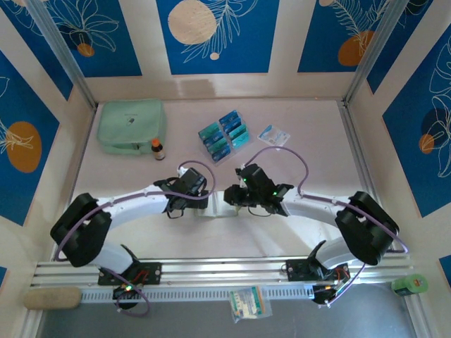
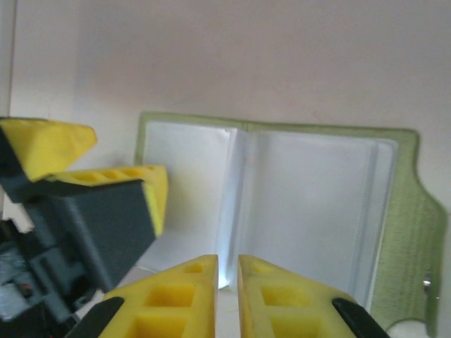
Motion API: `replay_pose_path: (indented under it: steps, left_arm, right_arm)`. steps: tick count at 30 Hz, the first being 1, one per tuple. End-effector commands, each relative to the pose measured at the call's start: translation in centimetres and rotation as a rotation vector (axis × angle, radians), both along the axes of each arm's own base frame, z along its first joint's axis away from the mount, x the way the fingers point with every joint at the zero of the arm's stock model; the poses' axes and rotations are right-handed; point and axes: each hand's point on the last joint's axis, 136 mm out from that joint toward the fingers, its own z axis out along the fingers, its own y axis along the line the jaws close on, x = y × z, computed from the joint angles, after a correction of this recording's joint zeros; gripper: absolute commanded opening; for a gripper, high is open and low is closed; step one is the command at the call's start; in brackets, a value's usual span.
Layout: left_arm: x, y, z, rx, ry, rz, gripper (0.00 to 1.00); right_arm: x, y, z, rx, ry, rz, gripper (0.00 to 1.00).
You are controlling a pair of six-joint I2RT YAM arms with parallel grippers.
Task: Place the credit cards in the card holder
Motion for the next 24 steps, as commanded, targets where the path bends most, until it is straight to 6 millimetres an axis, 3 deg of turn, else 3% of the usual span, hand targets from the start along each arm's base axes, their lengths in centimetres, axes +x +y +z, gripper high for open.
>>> replay_pose_path:
  steps: [1,7,11,18,24]
  left_arm:
    - [0.2,0.4,1.6,-0.02,-0.027,0.022,1.0]
    - [1.4,0.5,5.0,-0.057,-0.099,0.029,1.0]
    - [3.5,0.8,7.8,-0.092,-0.149,0.035,1.0]
    - [10.1,0.7,12.2,-0.142,-0.255,-0.006,1.0]
    - [16.4,-0.9,14.1,-0.198,-0.32,-0.084,1.0]
  right_arm:
    - [-0.2,2.1,0.8,0.046,-0.009,0.051,0.14]
    - [-1.1,4.0,-0.7,0.041,0.02,0.08,0.12]
    - [-1.4,4.7,-1.4,0.042,0.032,0.082,0.11]
    - [-1.7,4.3,-2.4,0.041,0.035,0.046,0.11]
    - [-1.8,4.1,-2.8,0.032,0.042,0.031,0.1]
